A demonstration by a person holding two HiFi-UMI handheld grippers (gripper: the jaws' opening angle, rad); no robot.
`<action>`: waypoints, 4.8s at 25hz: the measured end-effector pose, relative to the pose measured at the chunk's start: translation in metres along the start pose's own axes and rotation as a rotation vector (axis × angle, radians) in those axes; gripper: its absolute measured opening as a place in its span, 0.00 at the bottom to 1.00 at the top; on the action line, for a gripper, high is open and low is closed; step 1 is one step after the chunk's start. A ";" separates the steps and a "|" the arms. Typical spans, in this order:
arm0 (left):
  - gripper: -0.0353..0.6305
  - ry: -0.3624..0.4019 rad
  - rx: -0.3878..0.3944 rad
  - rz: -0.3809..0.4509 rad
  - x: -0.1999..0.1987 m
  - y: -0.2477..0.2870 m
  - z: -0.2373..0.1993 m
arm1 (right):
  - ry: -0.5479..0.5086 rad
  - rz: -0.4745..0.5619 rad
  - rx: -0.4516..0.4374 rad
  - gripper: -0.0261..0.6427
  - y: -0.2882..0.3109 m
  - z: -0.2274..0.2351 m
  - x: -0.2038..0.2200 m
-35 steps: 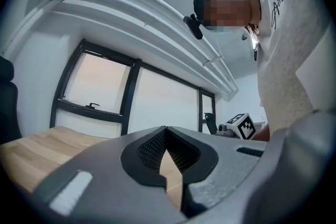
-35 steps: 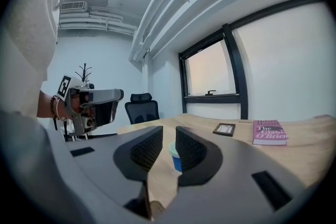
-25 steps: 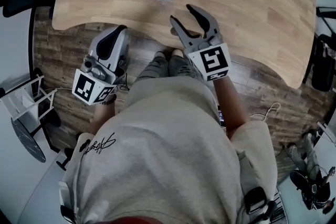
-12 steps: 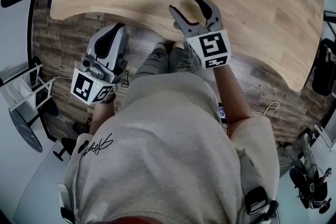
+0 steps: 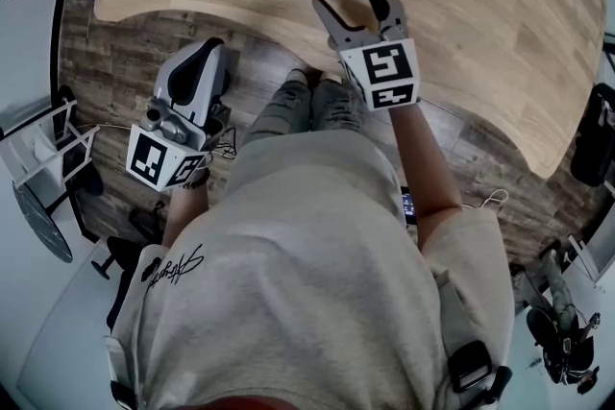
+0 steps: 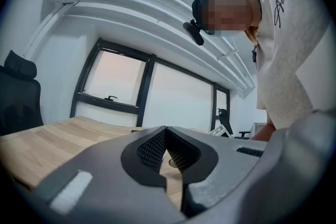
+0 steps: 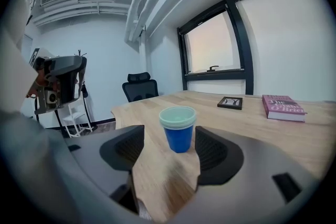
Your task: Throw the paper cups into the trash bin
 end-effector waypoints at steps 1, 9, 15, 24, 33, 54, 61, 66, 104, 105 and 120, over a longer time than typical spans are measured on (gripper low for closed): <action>0.06 0.000 -0.002 0.001 0.000 -0.001 0.000 | 0.001 -0.005 0.003 0.45 0.003 0.000 0.002; 0.06 -0.008 -0.042 0.002 0.003 -0.010 0.001 | -0.009 -0.055 0.035 0.46 0.024 0.003 0.010; 0.06 -0.014 -0.080 0.008 0.003 -0.019 -0.004 | -0.014 -0.097 0.058 0.47 0.039 0.006 0.018; 0.06 -0.012 -0.108 -0.002 0.004 -0.027 -0.007 | 0.003 -0.137 0.086 0.47 0.058 0.009 0.023; 0.06 -0.017 -0.120 0.003 0.004 -0.032 -0.010 | 0.009 -0.148 0.127 0.47 0.071 0.010 0.021; 0.06 -0.030 -0.142 0.000 0.004 -0.039 -0.015 | -0.026 -0.148 0.141 0.47 0.090 0.011 0.014; 0.06 -0.036 -0.138 -0.001 0.009 -0.033 -0.008 | -0.038 -0.128 0.109 0.47 0.085 0.007 0.013; 0.06 -0.033 -0.141 0.010 0.009 -0.030 -0.004 | -0.049 -0.102 0.085 0.47 0.072 0.003 0.010; 0.06 0.040 -0.386 0.146 -0.017 -0.194 -0.011 | -0.295 -0.003 -0.265 0.47 0.056 -0.199 -0.075; 0.06 0.043 -0.396 0.146 -0.017 -0.204 -0.012 | -0.296 -0.001 -0.272 0.47 0.058 -0.208 -0.076; 0.06 0.069 -0.558 0.156 -0.022 -0.349 -0.016 | -0.341 0.034 -0.417 0.47 0.075 -0.358 -0.084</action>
Point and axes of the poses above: the fingertips, and each gripper's own axes: y forward along the fingers, z to its right, x out of its underside, the point moved 7 cm from there along -y, backward along the fingers, and after that the axes turned 4 degrees about x, right-handed, at the moved point
